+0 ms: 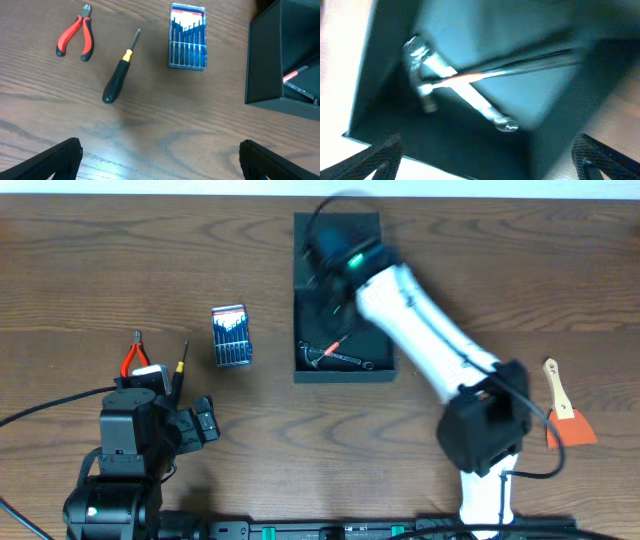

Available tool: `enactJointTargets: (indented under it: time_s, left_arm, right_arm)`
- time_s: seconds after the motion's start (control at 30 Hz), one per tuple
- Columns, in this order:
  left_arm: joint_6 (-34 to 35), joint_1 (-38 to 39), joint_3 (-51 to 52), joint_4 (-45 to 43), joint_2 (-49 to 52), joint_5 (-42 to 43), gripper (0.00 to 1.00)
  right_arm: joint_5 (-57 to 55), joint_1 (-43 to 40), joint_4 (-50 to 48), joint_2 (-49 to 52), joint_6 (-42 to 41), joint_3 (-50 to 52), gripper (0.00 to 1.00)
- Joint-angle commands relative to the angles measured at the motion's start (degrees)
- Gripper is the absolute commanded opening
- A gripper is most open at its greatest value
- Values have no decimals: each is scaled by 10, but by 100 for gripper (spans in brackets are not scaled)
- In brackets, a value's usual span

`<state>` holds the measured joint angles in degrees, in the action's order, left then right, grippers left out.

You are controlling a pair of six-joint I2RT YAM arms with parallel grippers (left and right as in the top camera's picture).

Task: Pack container
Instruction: 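Lower the hammer into the box and release it, then move the right gripper right over the orange scraper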

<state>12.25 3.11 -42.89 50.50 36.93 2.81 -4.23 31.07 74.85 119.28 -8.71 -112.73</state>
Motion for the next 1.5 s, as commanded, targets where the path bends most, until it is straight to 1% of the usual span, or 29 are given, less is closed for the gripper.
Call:
enactJointTargets:
  time_s: [0.0, 0.13, 0.23, 0.27, 0.3, 0.4, 0.47, 0.53, 0.67, 0.83, 0.97, 1.07, 1.2, 1.23, 1.33, 1.4, 1.47]
  left_arm:
    - [5, 2, -11, 0, 0, -3, 99]
    - [5, 2, -11, 0, 0, -3, 98]
    - [5, 2, -11, 0, 0, -3, 98]
    - [5, 2, -11, 0, 0, -3, 99]
    - [5, 2, -11, 0, 0, -3, 99]
    - [5, 2, -11, 0, 0, -3, 98]
    - [5, 2, -11, 0, 0, -3, 99]
    - [5, 2, -11, 0, 0, -3, 99]
    - [5, 2, -11, 0, 0, -3, 99]
    - [5, 2, -11, 0, 0, -3, 98]
    - [5, 2, -11, 0, 0, -3, 99]
    - [5, 2, -11, 0, 0, -3, 99]
    - [5, 2, -11, 0, 0, -3, 99]
    - [5, 2, -11, 0, 0, -3, 99]
    - [5, 2, -11, 0, 0, -3, 98]
    - [5, 2, -11, 0, 0, -3, 99]
    - [5, 2, -11, 0, 0, -3, 99]
  right_arm:
    - [-43, -70, 46, -40, 11, -79, 99]
    - [-68, -168, 127, -57, 11, -160, 99]
    - [-67, -262, 189, -65, 21, -200, 99]
    - [-64, -290, 203, -65, 25, -204, 99]
    - [-57, -327, 222, -65, 46, -206, 99]
    - [-36, -414, 225, -66, 78, -192, 99]
    - [8, -456, 224, -66, 101, -191, 99]
    - [42, -484, 225, -67, 122, -192, 99]
    - [47, -503, 225, -92, 120, -191, 99]
    - [62, -503, 225, -185, 120, -170, 99]
    - [64, -503, 224, -286, 120, -87, 99]
    - [64, -503, 219, -363, 119, 17, 99]
    - [64, -503, 201, -452, 123, 183, 99]
    - [62, -503, 191, -474, 132, 232, 99]
    - [45, -503, 145, -520, 154, 336, 99]
    - [-7, -505, 88, -536, 165, 402, 99]
    - [-25, -510, 54, -532, 165, 426, 99]
